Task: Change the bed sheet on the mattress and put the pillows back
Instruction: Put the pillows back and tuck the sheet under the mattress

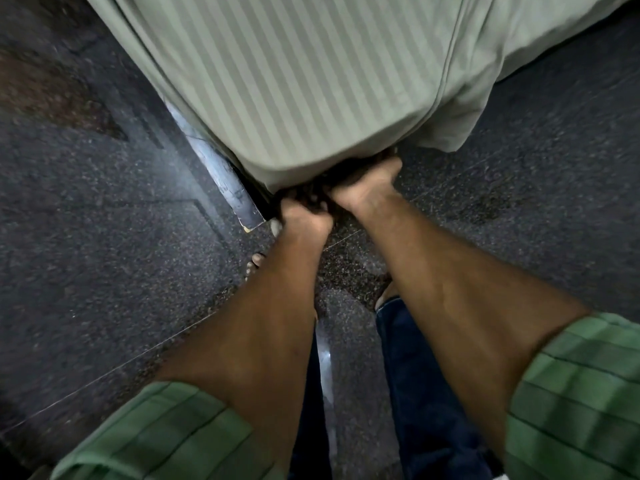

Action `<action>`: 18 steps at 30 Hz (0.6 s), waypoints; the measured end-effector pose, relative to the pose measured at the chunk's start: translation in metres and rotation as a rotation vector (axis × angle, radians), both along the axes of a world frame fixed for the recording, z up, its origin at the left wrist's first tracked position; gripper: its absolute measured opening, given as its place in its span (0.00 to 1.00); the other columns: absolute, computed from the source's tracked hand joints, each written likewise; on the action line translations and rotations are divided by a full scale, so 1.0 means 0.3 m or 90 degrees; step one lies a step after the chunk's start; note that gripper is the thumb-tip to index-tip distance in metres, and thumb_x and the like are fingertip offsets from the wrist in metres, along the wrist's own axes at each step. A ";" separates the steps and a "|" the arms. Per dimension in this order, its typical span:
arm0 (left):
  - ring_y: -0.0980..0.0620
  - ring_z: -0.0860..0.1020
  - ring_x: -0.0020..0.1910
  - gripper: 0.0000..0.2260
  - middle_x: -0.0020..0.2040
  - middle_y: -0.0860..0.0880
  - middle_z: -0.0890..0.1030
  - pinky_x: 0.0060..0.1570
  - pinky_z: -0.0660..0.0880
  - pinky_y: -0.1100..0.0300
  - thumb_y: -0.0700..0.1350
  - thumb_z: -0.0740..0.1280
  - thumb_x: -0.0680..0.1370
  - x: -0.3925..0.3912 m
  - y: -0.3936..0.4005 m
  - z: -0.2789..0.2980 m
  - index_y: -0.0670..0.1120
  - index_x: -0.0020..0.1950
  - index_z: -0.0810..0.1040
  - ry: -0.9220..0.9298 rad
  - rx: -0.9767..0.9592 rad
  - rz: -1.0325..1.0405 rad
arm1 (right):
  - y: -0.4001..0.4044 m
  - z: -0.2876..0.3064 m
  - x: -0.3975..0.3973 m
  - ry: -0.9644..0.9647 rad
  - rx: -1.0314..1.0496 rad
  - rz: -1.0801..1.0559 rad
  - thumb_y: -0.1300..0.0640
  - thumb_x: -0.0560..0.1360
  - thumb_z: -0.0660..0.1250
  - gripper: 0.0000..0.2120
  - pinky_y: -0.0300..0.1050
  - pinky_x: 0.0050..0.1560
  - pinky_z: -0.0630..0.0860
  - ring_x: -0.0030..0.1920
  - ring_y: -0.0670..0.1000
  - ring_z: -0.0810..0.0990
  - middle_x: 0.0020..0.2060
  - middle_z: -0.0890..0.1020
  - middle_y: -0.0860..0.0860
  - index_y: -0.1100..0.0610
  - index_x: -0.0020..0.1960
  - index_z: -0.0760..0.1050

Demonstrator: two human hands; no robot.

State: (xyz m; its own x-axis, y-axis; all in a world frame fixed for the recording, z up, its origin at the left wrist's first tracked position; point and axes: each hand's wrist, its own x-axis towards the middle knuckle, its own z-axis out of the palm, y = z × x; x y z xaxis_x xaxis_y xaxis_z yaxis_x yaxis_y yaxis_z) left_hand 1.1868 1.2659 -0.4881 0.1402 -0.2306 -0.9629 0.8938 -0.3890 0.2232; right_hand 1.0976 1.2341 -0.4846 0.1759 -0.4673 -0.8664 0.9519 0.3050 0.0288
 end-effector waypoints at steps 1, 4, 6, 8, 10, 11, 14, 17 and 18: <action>0.55 0.71 0.39 0.12 0.41 0.52 0.78 0.47 0.67 0.60 0.42 0.55 0.82 0.018 0.028 -0.009 0.49 0.44 0.77 -0.016 0.021 -0.093 | 0.024 0.010 -0.014 0.015 0.008 0.034 0.33 0.77 0.50 0.33 0.69 0.72 0.64 0.71 0.68 0.71 0.72 0.74 0.63 0.50 0.73 0.73; 0.59 0.75 0.44 0.17 0.49 0.57 0.84 0.51 0.66 0.58 0.46 0.53 0.85 0.044 0.149 0.026 0.50 0.54 0.82 0.002 0.036 -0.410 | 0.105 0.045 -0.037 0.177 0.079 0.182 0.46 0.83 0.53 0.24 0.57 0.70 0.69 0.68 0.60 0.76 0.68 0.79 0.58 0.54 0.73 0.73; 0.58 0.78 0.46 0.17 0.52 0.56 0.85 0.48 0.69 0.59 0.47 0.53 0.86 0.048 0.230 0.054 0.47 0.56 0.82 -0.047 0.105 -0.499 | 0.174 0.060 -0.016 0.298 0.174 0.307 0.53 0.84 0.54 0.19 0.48 0.57 0.73 0.64 0.57 0.79 0.63 0.83 0.56 0.57 0.70 0.75; 0.55 0.80 0.45 0.11 0.47 0.54 0.84 0.46 0.72 0.59 0.46 0.60 0.84 0.069 0.289 0.054 0.46 0.49 0.81 -0.171 0.215 -0.480 | 0.234 0.088 0.024 0.335 0.229 0.471 0.54 0.84 0.60 0.16 0.45 0.47 0.70 0.55 0.54 0.79 0.61 0.82 0.57 0.59 0.68 0.76; 0.51 0.83 0.46 0.09 0.43 0.52 0.84 0.47 0.74 0.57 0.48 0.64 0.79 0.102 0.314 0.034 0.48 0.52 0.82 -0.276 0.251 -0.453 | 0.271 0.103 0.063 0.296 0.217 0.640 0.51 0.82 0.65 0.16 0.43 0.47 0.70 0.47 0.52 0.75 0.57 0.79 0.56 0.60 0.66 0.75; 0.50 0.83 0.48 0.11 0.46 0.51 0.85 0.49 0.76 0.57 0.49 0.65 0.77 0.114 0.312 0.019 0.49 0.56 0.83 -0.289 0.229 -0.464 | 0.285 0.094 0.085 0.267 0.205 0.695 0.49 0.81 0.66 0.19 0.44 0.50 0.68 0.47 0.51 0.73 0.56 0.77 0.55 0.59 0.67 0.75; 0.52 0.81 0.41 0.08 0.44 0.49 0.83 0.39 0.78 0.64 0.42 0.67 0.79 0.103 0.264 0.008 0.46 0.54 0.84 -0.284 0.155 -0.406 | 0.310 0.021 0.161 0.205 0.156 0.696 0.46 0.80 0.66 0.13 0.45 0.45 0.70 0.44 0.50 0.74 0.46 0.78 0.52 0.55 0.52 0.80; 0.50 0.83 0.41 0.08 0.41 0.49 0.85 0.42 0.82 0.59 0.41 0.68 0.75 0.097 0.228 0.005 0.45 0.50 0.86 -0.370 0.138 -0.385 | 0.288 -0.027 0.216 0.263 0.177 0.525 0.57 0.81 0.68 0.10 0.43 0.33 0.72 0.32 0.50 0.76 0.34 0.81 0.53 0.57 0.41 0.78; 0.53 0.83 0.38 0.09 0.40 0.50 0.85 0.40 0.81 0.61 0.38 0.67 0.75 0.099 0.231 0.012 0.44 0.50 0.86 -0.375 0.132 -0.349 | 0.268 -0.025 0.220 0.313 0.202 0.465 0.62 0.80 0.68 0.07 0.43 0.29 0.71 0.29 0.50 0.76 0.30 0.80 0.53 0.59 0.42 0.79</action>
State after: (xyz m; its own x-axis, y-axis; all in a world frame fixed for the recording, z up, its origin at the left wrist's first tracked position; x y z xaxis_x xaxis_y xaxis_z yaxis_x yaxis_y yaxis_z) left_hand 1.2164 1.3353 -0.4844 0.5545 -0.2387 -0.7972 0.3247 -0.8200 0.4713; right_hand 1.1636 1.3145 -0.4921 -0.0866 -0.1148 -0.9896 0.4549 0.8792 -0.1418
